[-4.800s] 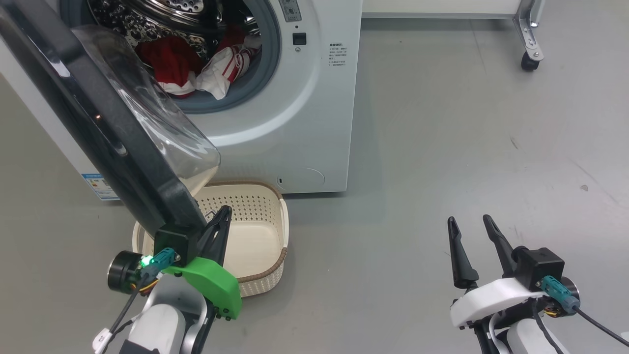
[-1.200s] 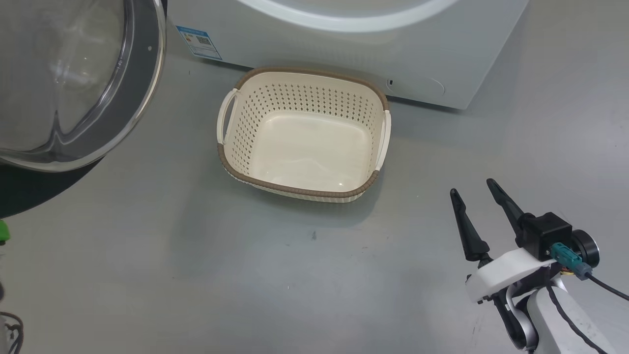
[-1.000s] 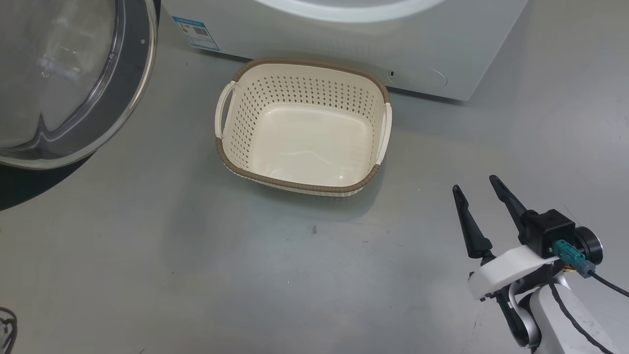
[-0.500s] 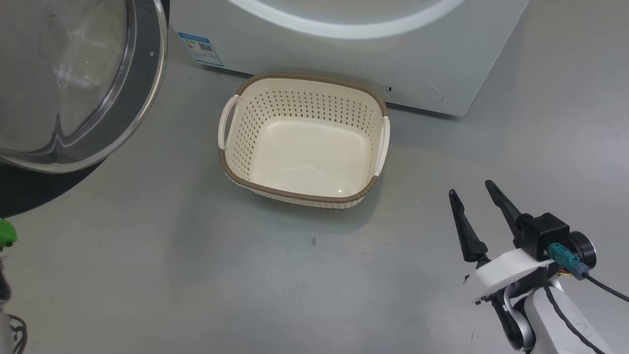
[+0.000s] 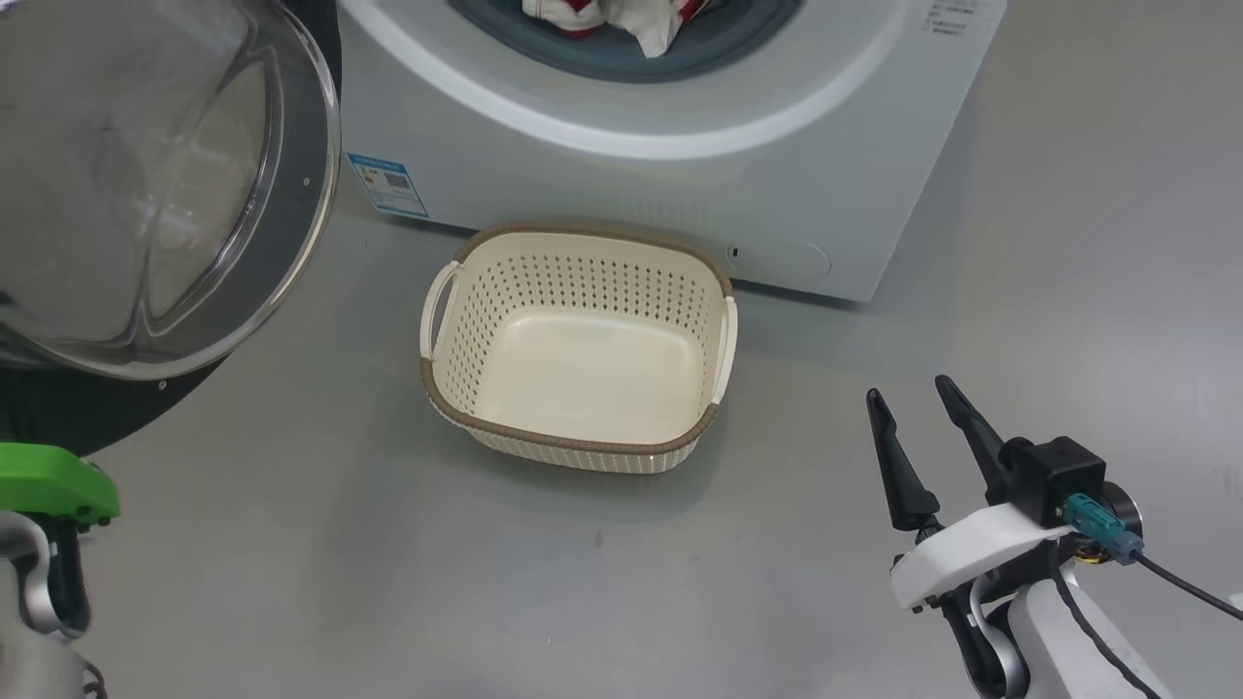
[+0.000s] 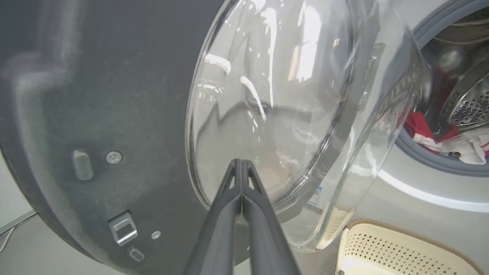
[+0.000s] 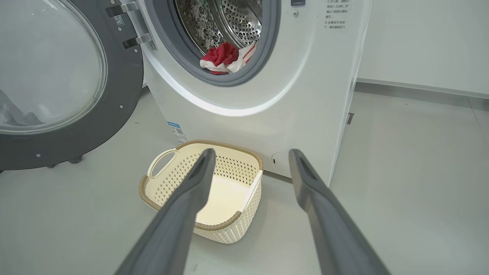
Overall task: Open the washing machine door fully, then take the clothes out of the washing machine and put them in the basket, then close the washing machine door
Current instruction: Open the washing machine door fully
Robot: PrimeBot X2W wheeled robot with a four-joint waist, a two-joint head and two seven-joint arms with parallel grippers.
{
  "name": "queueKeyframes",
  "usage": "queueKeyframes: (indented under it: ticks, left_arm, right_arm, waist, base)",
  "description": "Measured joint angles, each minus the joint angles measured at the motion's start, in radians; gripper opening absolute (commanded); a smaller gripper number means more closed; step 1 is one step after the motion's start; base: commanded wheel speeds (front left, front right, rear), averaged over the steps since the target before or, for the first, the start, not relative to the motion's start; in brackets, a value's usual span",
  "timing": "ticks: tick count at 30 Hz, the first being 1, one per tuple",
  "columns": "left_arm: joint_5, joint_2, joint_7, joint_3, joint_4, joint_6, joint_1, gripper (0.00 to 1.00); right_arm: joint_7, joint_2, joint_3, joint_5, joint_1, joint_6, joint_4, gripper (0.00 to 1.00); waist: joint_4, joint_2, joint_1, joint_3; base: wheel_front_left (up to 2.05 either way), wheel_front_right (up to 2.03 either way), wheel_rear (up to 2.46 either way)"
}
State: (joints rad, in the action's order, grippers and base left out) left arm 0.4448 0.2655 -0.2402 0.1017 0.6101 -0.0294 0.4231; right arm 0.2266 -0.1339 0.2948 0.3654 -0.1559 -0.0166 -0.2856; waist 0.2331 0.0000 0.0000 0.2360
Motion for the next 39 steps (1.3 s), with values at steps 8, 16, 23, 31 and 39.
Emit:
queueKeyframes:
  ticks: [8, 16, 23, 31, 39]
  left_arm:
    - [-0.023, -0.007, -0.008, -0.027, -0.053, 0.017, -0.069, 0.0]
    - [-0.024, -0.073, -0.009, -0.058, -0.144, 0.04, -0.129, 0.0]
    - [-0.03, -0.106, -0.009, -0.089, -0.208, 0.07, -0.174, 0.0]
    - [-0.036, -0.136, -0.011, -0.109, -0.253, 0.079, -0.24, 0.0]
    - [-0.061, -0.153, -0.012, -0.146, -0.27, 0.08, -0.279, 0.0]
  right_arm:
    - [0.008, 0.015, -0.006, 0.011, 0.002, -0.002, -0.02, 1.0]
    - [0.013, 0.02, -0.015, 0.013, 0.023, -0.003, -0.029, 1.0]
    - [0.014, 0.022, -0.022, 0.013, 0.032, -0.002, -0.028, 1.0]
    - [0.017, 0.022, -0.026, 0.013, 0.044, -0.002, -0.021, 1.0]
    - [0.017, 0.02, -0.036, 0.013, 0.044, -0.002, -0.007, 1.0]
  waist:
    - [-0.045, 0.0, 0.0, -0.074]
    - [-0.114, 0.0001, 0.0, -0.129]
    - [-0.172, 0.0, 0.0, -0.163]
    - [-0.227, 0.0001, 0.0, -0.179]
    - [-0.259, 0.0, 0.0, -0.171]
  base:
    - [0.0, 0.0, 0.0]
    - [0.0, 0.0, 0.0]
    - [0.0, 0.0, 0.0]
    - [0.0, 0.0, 0.0]
    - [0.0, 0.0, 0.0]
